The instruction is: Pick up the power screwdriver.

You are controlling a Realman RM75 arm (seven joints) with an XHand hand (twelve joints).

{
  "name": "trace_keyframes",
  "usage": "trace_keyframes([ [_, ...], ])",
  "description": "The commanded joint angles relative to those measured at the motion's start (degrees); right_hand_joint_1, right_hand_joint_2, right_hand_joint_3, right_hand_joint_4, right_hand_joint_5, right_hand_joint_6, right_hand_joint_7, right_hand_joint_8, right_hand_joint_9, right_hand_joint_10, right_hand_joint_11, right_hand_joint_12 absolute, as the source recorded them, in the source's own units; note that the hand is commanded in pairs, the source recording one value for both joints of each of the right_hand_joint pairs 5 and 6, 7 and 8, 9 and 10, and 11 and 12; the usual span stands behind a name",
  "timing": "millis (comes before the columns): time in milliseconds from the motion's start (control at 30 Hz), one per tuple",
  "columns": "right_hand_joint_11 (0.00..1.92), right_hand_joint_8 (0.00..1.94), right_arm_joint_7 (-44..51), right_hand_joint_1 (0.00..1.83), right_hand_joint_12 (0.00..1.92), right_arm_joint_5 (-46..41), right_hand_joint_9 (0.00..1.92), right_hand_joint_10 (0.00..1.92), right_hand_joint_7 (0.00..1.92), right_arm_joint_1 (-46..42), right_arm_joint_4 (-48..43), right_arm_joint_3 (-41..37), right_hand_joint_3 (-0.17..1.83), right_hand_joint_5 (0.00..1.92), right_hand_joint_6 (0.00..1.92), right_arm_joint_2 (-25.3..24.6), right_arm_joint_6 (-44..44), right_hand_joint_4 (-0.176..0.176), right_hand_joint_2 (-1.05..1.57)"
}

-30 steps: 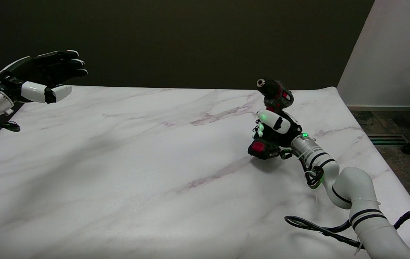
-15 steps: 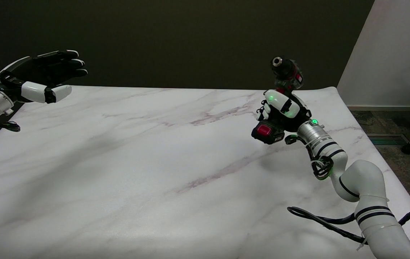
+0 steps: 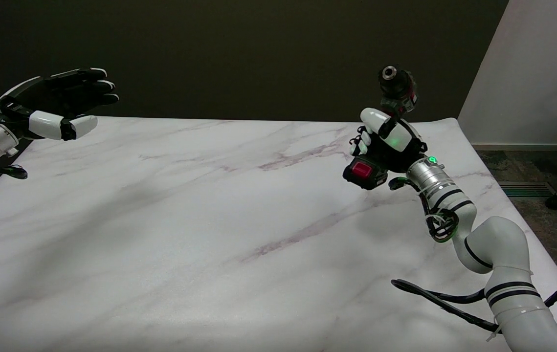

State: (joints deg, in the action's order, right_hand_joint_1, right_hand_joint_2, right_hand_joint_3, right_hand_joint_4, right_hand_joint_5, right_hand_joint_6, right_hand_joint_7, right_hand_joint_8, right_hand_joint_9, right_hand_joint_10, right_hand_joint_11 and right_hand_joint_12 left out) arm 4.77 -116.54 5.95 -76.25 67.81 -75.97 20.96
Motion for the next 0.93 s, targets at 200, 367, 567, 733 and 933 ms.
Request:
trace_keyframes([
  [200,1.92,1.92,0.0,0.85,1.92,-3.38,1.92,1.92,1.92,-1.05,-1.58,-0.32,1.5,1.92,1.92,-0.56,1.3,0.176,0.94],
  [367,1.92,1.92,0.0,0.87,1.92,-4.2,1.92,1.92,1.92,-1.05,-1.3,-0.32,1.6,1.92,1.92,-0.56,1.69,0.176,1.2],
  [567,1.92,1.92,0.0,0.85,1.92,-4.7,1.92,1.92,1.92,-1.05,-1.18,-0.28,1.83,1.92,1.92,-0.45,1.86,0.176,1.47],
  [733,1.92,1.92,0.0,0.85,1.92,-4.3,1.92,1.92,1.92,-1.05,-0.95,-0.48,1.83,1.92,1.92,-0.4,2.61,0.176,1.57],
  [933,1.92,1.92,0.0,0.94,1.92,-4.27,1.92,1.92,1.92,-0.77,0.01,-0.59,1.83,1.82,1.82,-0.36,3.92,0.176,1.46],
])
